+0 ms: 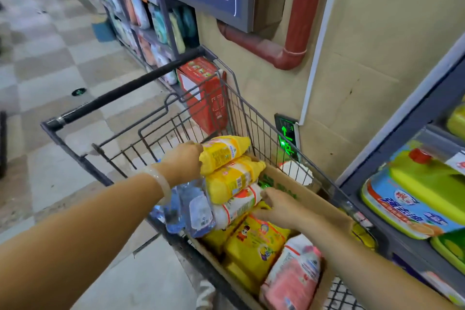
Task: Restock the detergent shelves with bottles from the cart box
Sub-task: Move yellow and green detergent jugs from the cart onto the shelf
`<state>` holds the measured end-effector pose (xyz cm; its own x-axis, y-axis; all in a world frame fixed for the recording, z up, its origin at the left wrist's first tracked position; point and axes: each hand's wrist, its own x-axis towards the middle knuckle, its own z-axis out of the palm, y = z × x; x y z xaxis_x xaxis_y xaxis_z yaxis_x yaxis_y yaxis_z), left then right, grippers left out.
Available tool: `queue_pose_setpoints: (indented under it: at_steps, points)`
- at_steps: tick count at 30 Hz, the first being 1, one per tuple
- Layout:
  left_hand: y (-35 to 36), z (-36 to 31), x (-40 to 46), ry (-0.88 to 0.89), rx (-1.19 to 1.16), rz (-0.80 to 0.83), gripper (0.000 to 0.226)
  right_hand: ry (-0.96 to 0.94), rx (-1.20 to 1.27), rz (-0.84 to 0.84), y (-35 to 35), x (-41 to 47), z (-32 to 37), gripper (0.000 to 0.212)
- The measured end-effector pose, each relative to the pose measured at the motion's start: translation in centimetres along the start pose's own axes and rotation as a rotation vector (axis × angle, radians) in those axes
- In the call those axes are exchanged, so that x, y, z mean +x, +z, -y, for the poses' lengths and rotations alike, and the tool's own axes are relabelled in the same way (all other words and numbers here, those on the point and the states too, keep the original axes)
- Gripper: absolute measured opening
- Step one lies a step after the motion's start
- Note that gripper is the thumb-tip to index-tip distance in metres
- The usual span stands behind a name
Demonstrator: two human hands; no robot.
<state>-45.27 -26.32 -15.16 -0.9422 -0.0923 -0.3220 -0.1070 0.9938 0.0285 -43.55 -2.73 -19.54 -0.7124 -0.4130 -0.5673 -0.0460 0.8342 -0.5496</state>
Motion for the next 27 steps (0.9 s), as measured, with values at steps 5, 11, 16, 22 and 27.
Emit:
queue_pose_setpoints:
  at_steps: [5, 11, 16, 22, 27]
  points:
    - [-0.4, 3.3, 6.9, 0.049, -0.043, 0.021, 0.038, 0.155, 0.405, -0.107, 0.0, 6.9, 3.7, 0.068]
    - [1.3, 6.9, 14.5, 0.071, -0.126, 0.23, 0.043, 0.338, 0.687, -0.31, 1.5, 17.7, 8.4, 0.094]
    - [2.6, 7.4, 18.1, 0.098, -0.174, 0.391, 0.049, 0.621, 1.129, -0.265, 1.4, 22.0, 10.1, 0.119]
    - [4.1, 6.6, 19.0, 0.124, -0.201, 0.512, 0.044, 0.696, 1.229, -0.302, 2.0, 23.3, 9.0, 0.104]
    - [4.7, 6.3, 19.6, 0.088, -0.248, 0.59, 0.043, 0.625, 1.366, -0.369, 2.0, 21.6, 6.4, 0.087]
